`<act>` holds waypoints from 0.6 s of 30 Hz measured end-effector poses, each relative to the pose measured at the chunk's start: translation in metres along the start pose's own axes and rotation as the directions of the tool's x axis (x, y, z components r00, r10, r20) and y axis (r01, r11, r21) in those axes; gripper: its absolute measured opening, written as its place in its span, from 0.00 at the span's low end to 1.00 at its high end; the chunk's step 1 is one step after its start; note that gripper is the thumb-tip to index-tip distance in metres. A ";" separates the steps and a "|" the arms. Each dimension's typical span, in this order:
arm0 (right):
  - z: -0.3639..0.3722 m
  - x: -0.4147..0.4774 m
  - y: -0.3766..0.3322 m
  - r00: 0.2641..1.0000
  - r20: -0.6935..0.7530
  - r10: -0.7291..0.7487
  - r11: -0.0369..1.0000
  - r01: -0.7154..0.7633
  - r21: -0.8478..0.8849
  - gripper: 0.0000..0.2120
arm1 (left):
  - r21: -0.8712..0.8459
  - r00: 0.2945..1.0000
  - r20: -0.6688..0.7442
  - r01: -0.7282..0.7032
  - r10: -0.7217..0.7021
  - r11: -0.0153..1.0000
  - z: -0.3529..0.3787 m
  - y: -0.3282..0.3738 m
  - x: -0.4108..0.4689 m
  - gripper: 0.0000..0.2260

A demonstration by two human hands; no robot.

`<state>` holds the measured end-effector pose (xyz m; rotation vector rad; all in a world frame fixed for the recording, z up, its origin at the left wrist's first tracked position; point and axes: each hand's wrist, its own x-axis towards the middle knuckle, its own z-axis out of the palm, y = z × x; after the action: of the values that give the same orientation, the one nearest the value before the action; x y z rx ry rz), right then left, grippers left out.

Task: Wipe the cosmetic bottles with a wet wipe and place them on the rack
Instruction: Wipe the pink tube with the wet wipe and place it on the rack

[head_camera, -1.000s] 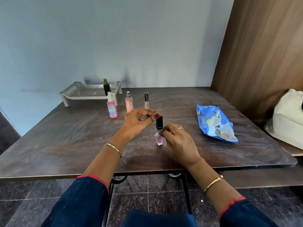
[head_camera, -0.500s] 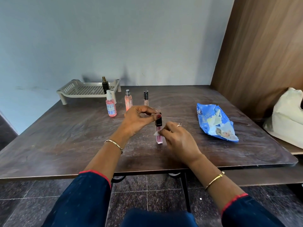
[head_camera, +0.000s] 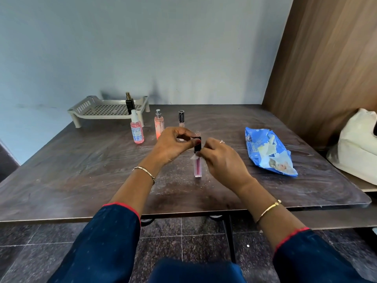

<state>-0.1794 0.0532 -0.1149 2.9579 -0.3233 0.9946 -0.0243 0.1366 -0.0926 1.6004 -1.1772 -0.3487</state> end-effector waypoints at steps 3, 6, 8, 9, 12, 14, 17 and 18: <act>0.005 0.003 -0.002 0.998 -0.059 0.005 1.000 -0.005 -0.001 0.08 | 0.011 1.000 -0.016 -0.004 0.005 1.000 -0.003 -0.003 0.002 0.10; 0.011 -0.007 -0.004 0.999 -0.020 -0.044 0.999 0.044 -0.016 0.08 | 0.027 1.000 -0.019 0.008 -0.007 1.000 -0.003 -0.007 0.006 0.09; 0.010 -0.014 -0.005 0.996 0.044 -0.081 0.996 0.083 -0.030 0.09 | -0.008 1.000 -0.012 0.005 -0.005 1.000 -0.001 -0.007 0.007 0.09; 0.009 -0.018 -0.005 0.992 0.082 -0.095 0.995 0.097 -0.030 0.09 | -0.025 1.000 -0.003 0.000 0.000 1.000 0.001 -0.006 0.007 0.08; 0.007 -0.028 -0.005 0.974 0.189 -0.128 0.991 0.134 -0.024 0.10 | -0.035 0.999 0.034 -0.012 0.013 0.999 0.004 -0.004 0.008 0.07; 0.010 -0.032 -0.005 0.963 0.233 -0.134 0.989 0.144 -0.025 0.11 | -0.036 0.998 0.059 -0.011 0.014 0.999 0.004 -0.004 0.008 0.05; 0.013 -0.033 -0.006 0.966 0.238 -0.103 0.994 0.106 -0.002 0.11 | -0.069 0.996 0.085 -0.014 0.020 0.997 0.001 -0.002 0.004 0.06; 0.014 -0.033 -0.006 0.970 0.227 -0.090 0.996 0.091 0.009 0.10 | -0.088 0.996 0.089 -0.014 0.021 0.996 0.000 -0.001 0.003 0.07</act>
<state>-0.1954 0.0648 -0.1454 3.0573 -0.1872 0.6477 -0.0224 0.1339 -0.0929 1.5113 -1.2273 -0.4588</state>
